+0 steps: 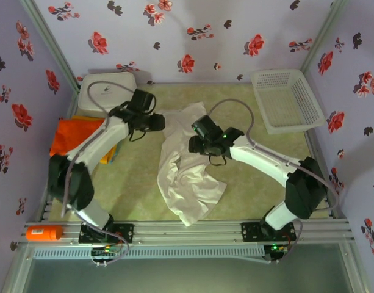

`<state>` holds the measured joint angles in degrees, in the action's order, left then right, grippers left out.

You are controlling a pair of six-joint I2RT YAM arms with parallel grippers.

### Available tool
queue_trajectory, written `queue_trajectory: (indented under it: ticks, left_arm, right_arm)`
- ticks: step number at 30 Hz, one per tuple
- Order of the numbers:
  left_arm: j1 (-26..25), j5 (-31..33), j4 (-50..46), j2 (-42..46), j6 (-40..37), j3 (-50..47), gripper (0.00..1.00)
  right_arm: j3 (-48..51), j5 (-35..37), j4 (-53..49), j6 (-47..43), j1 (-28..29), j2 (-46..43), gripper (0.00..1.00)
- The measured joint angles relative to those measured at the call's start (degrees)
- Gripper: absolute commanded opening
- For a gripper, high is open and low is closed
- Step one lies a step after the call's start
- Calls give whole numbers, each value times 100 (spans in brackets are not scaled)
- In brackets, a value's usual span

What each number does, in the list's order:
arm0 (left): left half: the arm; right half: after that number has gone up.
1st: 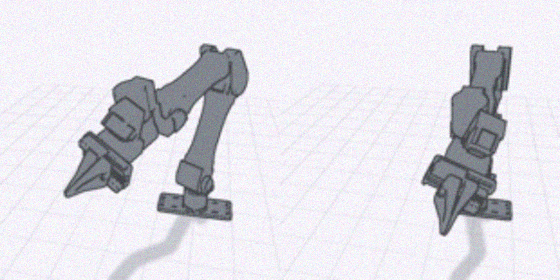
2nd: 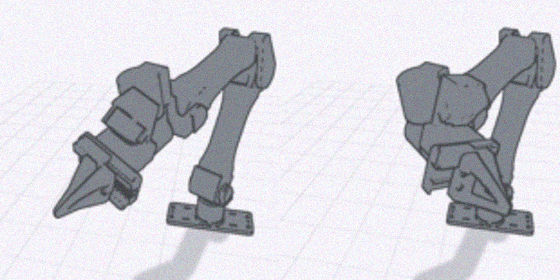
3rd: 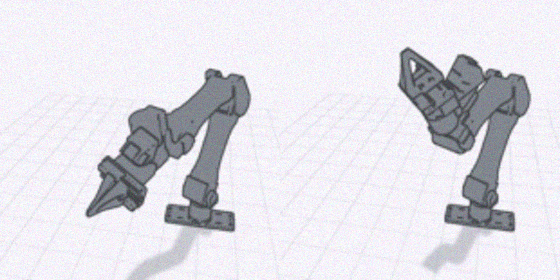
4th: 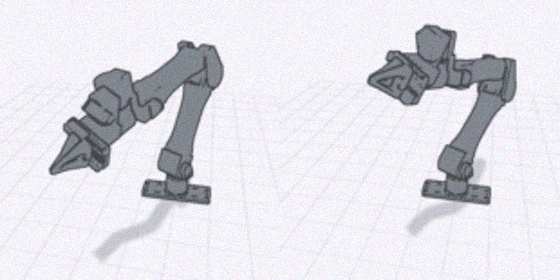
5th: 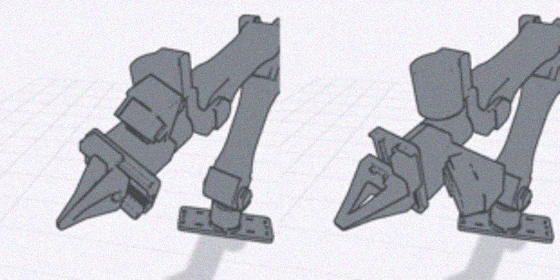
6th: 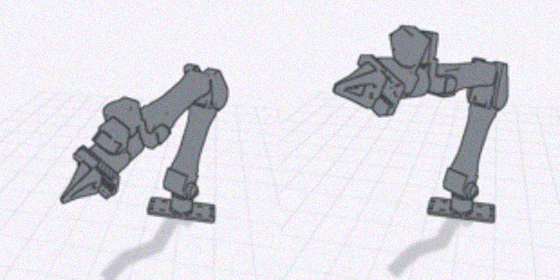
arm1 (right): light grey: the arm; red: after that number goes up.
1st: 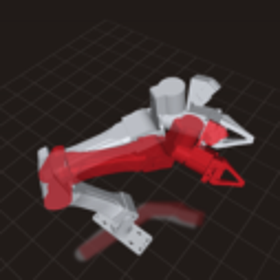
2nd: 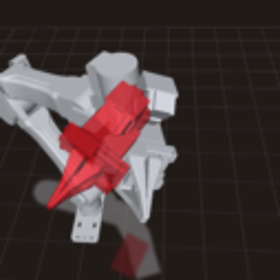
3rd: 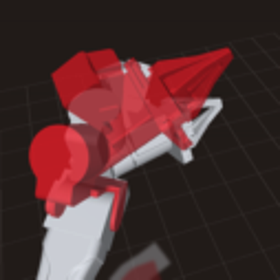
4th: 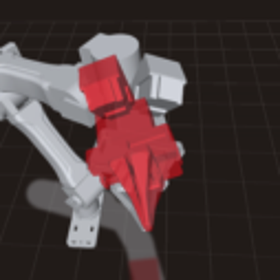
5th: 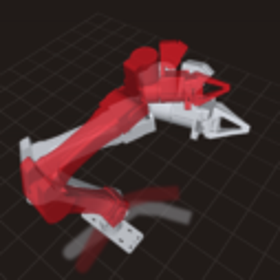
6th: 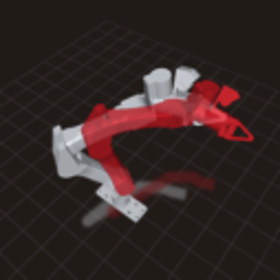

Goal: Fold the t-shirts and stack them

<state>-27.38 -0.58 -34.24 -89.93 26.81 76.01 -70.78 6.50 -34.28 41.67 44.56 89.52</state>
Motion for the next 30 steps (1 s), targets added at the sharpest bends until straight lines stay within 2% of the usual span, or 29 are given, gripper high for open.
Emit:
queue_trajectory:
  ticks: [8, 16, 22, 28, 30]
  left_arm:
    - [-109, 13, 125, 1574, 678, -2011, 48]
    - [-315, 11, -46, 3069, 1342, -3381, 48]
    - [-549, -11, -98, 3517, 1764, -3980, 48]
    - [-1016, -146, 33, 3578, 2153, -4216, 48]
    - [-1145, -240, 238, 3578, 2312, -4328, 48]
  right_arm:
    - [-1945, -39, -343, -1082, -262, 1617, 56]
    - [-3244, -533, -704, -1379, -343, 3519, 55]
    - [-4450, -636, -1158, -1432, -483, 4688, 54]
    - [-6129, -704, -1482, -1429, -1147, 5683, 55]
    - [-6568, -772, -1491, -1425, -1451, 5943, 59]
